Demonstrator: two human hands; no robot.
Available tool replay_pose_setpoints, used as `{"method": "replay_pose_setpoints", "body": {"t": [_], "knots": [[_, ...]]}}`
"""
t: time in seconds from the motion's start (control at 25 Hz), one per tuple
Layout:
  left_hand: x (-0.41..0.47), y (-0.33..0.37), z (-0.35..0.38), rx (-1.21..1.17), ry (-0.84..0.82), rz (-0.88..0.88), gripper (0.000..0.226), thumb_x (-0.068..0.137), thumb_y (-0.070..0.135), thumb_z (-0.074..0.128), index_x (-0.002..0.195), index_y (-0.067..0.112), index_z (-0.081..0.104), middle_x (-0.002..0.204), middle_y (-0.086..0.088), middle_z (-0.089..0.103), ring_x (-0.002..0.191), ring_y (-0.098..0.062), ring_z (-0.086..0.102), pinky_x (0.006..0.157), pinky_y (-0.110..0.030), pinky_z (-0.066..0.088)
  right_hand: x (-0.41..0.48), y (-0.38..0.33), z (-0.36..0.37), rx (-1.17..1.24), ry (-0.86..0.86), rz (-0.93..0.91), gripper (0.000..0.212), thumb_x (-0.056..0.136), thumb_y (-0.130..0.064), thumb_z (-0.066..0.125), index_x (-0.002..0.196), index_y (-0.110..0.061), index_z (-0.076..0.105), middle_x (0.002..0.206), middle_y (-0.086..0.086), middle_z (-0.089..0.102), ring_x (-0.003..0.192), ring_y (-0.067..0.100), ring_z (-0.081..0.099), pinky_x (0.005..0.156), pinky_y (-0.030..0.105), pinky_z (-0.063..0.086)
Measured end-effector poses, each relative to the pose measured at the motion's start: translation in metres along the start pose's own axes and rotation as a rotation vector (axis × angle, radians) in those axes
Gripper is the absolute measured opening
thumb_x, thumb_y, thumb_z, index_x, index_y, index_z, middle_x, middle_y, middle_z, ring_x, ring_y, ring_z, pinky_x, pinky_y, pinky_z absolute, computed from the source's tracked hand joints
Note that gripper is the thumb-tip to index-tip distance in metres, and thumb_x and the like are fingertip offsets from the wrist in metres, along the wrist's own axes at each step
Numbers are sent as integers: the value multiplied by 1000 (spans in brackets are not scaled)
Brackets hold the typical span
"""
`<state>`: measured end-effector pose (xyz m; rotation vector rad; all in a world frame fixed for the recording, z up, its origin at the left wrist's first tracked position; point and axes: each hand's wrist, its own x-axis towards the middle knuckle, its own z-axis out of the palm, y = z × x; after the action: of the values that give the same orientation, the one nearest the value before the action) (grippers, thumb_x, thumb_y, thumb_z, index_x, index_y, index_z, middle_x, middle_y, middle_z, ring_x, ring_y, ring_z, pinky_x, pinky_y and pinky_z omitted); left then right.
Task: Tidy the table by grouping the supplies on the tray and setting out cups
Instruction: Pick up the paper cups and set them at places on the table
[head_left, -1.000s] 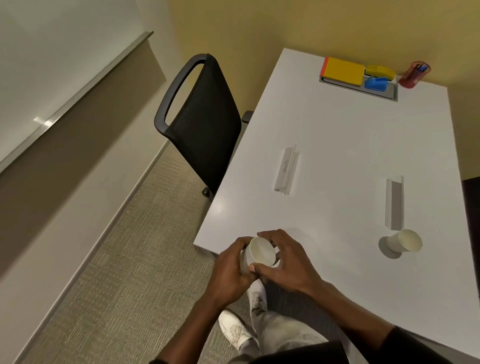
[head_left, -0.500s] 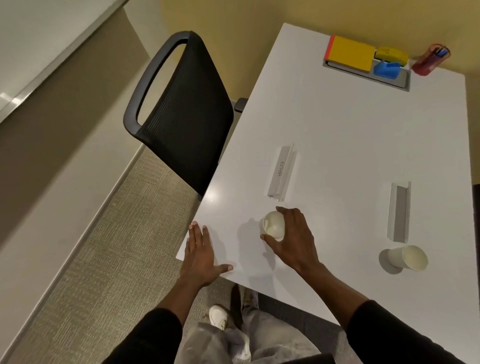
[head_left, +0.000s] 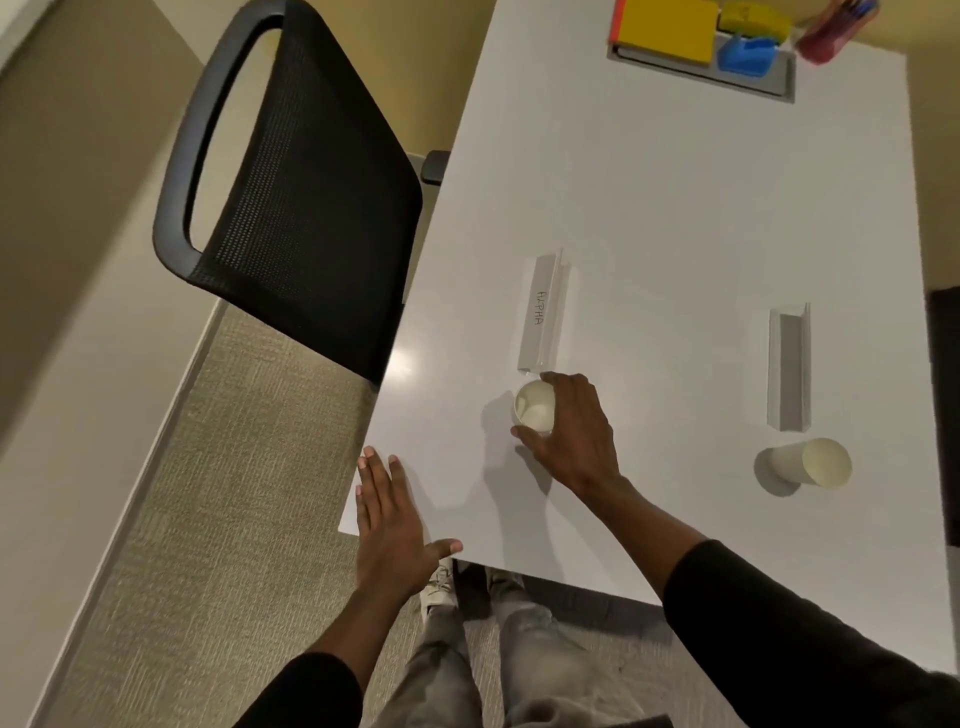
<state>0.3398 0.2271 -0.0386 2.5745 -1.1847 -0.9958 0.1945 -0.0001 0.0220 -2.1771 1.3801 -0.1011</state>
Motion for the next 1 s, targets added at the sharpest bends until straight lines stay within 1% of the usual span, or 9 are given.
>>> {"method": "replay_pose_setpoints", "body": {"t": [0.16, 0.4, 0.72, 0.84, 0.92, 1.0], "knots": [[3, 1, -2, 10, -20, -8, 160, 66, 79, 80, 163, 5, -24, 165, -17, -45, 156, -35, -39, 130, -52, -9, 2, 0, 6, 12, 15, 65, 86, 71, -44, 90, 142, -19, 48, 130, 2, 52, 122, 25, 52, 86, 44, 55], [6, 5, -2, 36, -44, -24, 160, 66, 81, 78, 163, 2, -22, 164, -20, -46, 154, -37, -42, 129, -53, -10, 8, -4, 6, 30, 22, 64, 87, 69, -42, 92, 141, -21, 49, 130, 2, 53, 122, 24, 52, 87, 44, 55], [8, 4, 1, 26, -66, -22, 160, 67, 74, 83, 162, 1, -23, 162, -20, -49, 152, -37, -45, 127, -55, -14, 6, -5, 9, 49, 22, 74, 91, 70, -42, 91, 145, -20, 45, 131, 3, 52, 123, 25, 51, 89, 45, 55], [9, 5, 1, 42, -62, -20, 160, 69, 75, 81, 161, 1, -26, 159, -21, -52, 150, -38, -47, 126, -55, -16, 2, -5, 8, 55, 11, 87, 100, 68, -44, 92, 149, -22, 39, 134, 3, 50, 126, 25, 49, 89, 45, 54], [11, 3, 1, 48, -91, -24, 160, 70, 77, 79, 160, 0, -28, 158, -23, -52, 149, -39, -49, 126, -54, -18, -3, -2, 7, 36, 2, 110, 109, 67, -47, 93, 153, -20, 32, 139, 6, 47, 131, 26, 46, 88, 46, 53], [8, 6, 2, 71, -75, -21, 160, 70, 78, 78, 159, -1, -29, 158, -25, -51, 149, -41, -48, 126, -55, -17, -16, 5, 2, 7, 20, 132, 114, 68, -52, 91, 156, -19, 27, 144, 8, 44, 134, 27, 44, 87, 46, 55]]}}
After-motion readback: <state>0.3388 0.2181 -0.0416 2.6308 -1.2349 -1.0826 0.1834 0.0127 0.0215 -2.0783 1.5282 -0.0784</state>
